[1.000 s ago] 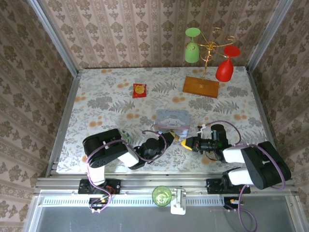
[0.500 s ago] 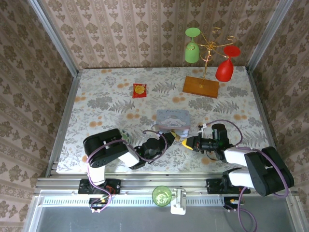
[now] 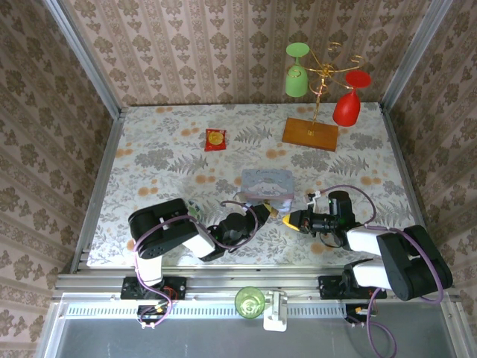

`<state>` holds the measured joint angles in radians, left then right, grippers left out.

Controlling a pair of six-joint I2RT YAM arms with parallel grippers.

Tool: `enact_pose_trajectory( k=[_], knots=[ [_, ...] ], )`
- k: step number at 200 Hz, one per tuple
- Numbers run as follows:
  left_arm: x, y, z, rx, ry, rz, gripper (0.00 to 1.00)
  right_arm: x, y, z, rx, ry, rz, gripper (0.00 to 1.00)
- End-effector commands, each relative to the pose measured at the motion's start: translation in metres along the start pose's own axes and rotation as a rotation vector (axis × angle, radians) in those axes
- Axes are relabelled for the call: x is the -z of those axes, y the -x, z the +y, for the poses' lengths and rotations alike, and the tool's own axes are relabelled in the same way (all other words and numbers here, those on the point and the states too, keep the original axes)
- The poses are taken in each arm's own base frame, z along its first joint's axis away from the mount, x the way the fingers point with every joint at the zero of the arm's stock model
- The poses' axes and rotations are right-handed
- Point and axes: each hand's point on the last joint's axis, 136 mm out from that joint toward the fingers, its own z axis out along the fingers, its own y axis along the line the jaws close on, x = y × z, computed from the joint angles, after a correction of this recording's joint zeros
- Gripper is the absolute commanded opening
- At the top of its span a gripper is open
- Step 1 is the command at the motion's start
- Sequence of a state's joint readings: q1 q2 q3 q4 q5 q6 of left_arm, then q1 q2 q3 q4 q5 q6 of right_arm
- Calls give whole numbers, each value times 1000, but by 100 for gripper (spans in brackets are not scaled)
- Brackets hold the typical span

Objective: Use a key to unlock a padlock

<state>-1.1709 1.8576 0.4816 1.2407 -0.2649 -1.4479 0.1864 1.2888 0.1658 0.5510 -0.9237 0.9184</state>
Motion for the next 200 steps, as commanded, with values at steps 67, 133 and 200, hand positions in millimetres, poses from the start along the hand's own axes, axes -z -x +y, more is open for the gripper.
enact_pose_trajectory(
  k=[67, 133, 200],
  knots=[
    [-7, -2, -37, 47, -117, 8, 0, 0, 3, 0, 10, 2, -5, 0],
    [-5, -3, -25, 54, -87, 5, 0, 2, 4, 1, 9, 5, -6, 0],
    [-13, -14, -36, 55, -117, 43, 0, 1, 11, 11, 13, 42, -25, 0]
  ],
)
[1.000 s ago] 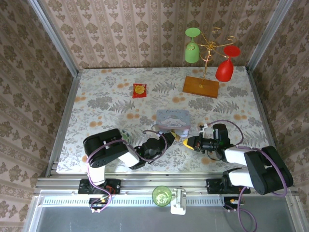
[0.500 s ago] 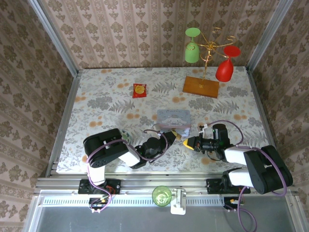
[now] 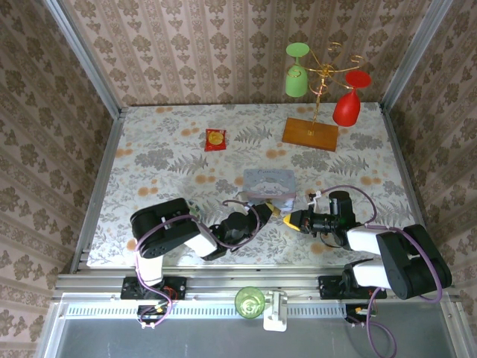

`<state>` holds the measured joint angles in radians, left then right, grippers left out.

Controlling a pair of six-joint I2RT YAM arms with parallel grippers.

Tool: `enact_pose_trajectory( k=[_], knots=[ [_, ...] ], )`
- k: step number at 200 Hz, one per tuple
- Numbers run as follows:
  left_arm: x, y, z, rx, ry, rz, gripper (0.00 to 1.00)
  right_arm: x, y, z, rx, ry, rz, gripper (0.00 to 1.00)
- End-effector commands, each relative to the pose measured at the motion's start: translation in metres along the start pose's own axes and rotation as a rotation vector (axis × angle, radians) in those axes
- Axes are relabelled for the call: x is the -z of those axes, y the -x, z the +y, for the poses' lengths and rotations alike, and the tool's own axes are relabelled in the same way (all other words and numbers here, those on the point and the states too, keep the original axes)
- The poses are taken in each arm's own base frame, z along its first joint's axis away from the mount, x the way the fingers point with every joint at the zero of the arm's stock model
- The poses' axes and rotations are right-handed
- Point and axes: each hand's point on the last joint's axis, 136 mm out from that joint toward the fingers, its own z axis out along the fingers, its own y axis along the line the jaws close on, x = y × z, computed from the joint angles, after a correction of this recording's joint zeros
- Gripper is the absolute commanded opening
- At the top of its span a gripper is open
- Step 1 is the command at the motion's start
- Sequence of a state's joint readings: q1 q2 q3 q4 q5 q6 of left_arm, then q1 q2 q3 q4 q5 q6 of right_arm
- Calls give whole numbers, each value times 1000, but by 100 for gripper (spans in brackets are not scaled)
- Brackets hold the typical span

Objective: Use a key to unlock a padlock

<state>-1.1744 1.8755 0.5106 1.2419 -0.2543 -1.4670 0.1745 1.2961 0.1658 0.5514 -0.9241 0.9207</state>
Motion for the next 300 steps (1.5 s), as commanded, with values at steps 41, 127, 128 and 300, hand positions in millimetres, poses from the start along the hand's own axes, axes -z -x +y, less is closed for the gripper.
enact_pose_trajectory(
  k=[41, 127, 128, 300],
  knots=[
    [-10, -17, -36, 38, -119, 53, 0, -1, 14, 16, 21, 57, -27, 0],
    [-5, -22, -23, 48, -88, 68, 0, 0, 13, 20, 46, 69, -21, 0],
    [-5, -22, -24, 48, -89, 68, 0, 0, 12, 20, 46, 69, -21, 0],
    [-8, -37, -33, 25, -119, 134, 0, -4, 22, 32, -19, 56, -10, 0]
  ],
)
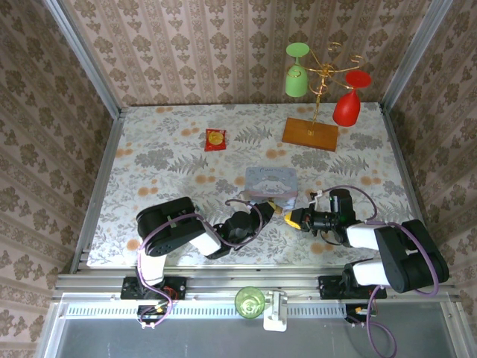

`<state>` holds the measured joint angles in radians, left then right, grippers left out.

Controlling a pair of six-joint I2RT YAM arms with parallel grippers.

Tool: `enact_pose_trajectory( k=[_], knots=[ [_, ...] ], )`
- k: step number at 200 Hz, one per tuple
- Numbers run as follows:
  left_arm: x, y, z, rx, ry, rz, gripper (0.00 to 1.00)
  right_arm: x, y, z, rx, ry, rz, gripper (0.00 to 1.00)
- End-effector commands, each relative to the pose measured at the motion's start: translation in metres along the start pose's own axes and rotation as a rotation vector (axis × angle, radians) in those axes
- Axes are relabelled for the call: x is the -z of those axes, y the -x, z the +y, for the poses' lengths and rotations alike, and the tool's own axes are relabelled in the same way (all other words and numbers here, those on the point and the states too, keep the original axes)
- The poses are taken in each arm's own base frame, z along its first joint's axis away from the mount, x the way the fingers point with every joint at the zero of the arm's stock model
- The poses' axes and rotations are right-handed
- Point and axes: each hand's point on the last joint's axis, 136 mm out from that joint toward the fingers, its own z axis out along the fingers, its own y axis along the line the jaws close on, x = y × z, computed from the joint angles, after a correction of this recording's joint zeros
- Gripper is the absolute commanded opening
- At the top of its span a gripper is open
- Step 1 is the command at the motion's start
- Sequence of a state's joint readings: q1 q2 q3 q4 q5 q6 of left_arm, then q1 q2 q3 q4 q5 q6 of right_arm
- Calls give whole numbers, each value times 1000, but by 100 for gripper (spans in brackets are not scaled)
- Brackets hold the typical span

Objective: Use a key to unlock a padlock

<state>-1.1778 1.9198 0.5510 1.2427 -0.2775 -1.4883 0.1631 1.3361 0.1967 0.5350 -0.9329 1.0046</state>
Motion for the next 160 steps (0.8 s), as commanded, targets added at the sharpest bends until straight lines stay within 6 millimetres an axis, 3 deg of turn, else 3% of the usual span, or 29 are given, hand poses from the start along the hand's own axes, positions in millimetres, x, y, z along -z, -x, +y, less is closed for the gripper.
enact_pose_trajectory(
  k=[1, 51, 108, 160],
  knots=[
    [3, -37, -35, 5, -123, 154, 0, -2, 13, 35, 89, 63, -14, 0],
    [5, -37, -33, 12, -117, 160, 0, 0, 23, 30, 89, 21, -79, 0],
    [3, -36, -33, 18, -117, 156, 0, 3, 22, 31, 104, 24, -77, 0],
    [3, -35, -37, 17, -129, 160, 0, 6, 20, 19, 81, 7, -84, 0]
  ],
)
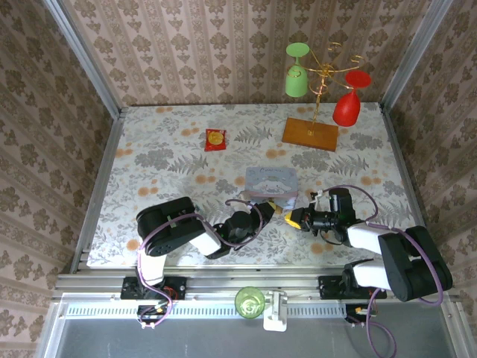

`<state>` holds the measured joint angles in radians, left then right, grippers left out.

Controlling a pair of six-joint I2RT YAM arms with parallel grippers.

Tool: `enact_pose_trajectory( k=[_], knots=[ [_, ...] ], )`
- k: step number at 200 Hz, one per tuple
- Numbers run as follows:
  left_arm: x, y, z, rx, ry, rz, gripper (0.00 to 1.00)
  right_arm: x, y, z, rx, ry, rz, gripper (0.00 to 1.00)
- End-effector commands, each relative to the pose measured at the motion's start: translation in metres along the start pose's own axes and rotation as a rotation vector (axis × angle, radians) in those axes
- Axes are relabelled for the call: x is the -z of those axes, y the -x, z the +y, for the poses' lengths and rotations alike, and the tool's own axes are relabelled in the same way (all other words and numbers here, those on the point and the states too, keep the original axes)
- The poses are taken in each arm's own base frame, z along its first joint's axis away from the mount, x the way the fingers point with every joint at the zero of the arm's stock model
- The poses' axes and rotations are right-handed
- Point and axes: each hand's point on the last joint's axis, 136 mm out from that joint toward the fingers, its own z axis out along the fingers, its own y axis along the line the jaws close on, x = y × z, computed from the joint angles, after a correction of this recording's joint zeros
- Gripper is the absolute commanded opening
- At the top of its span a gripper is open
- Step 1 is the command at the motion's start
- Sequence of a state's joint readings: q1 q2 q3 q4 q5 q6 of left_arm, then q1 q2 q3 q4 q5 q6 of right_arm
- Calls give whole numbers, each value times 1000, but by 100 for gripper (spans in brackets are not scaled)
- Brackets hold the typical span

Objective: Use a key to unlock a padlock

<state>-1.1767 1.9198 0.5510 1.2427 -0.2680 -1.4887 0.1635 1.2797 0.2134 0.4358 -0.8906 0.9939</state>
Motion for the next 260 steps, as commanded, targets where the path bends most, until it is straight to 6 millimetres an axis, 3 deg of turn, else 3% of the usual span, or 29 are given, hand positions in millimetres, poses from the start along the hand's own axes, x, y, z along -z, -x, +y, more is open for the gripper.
enact_pose_trajectory(
  k=[1, 88, 144, 168, 183, 228, 246, 260],
  knots=[
    [3, -33, -37, 16, -126, 152, 0, 3, 18, 20, 88, 45, -60, 0],
    [-6, -46, -45, 32, -149, 189, 0, -3, 16, 31, 118, 76, -42, 0],
    [0, -46, -50, 37, -161, 198, 0, 1, 20, 45, 286, 52, -63, 0],
    [5, -45, -57, 29, -177, 201, 0, 2, 23, 32, 342, -49, -48, 0],
    [6, -43, -60, 24, -184, 196, 0, 0, 19, 33, 368, -28, -24, 0],
    [7, -40, -72, 20, -216, 203, 0, -10, 21, 35, 322, 48, 17, 0],
    [7, -38, -75, 18, -223, 204, 0, -11, 24, 46, 314, 117, 18, 0],
    [7, -37, -76, 17, -227, 207, 0, -16, 25, 40, 256, 108, 41, 0]
  ],
)
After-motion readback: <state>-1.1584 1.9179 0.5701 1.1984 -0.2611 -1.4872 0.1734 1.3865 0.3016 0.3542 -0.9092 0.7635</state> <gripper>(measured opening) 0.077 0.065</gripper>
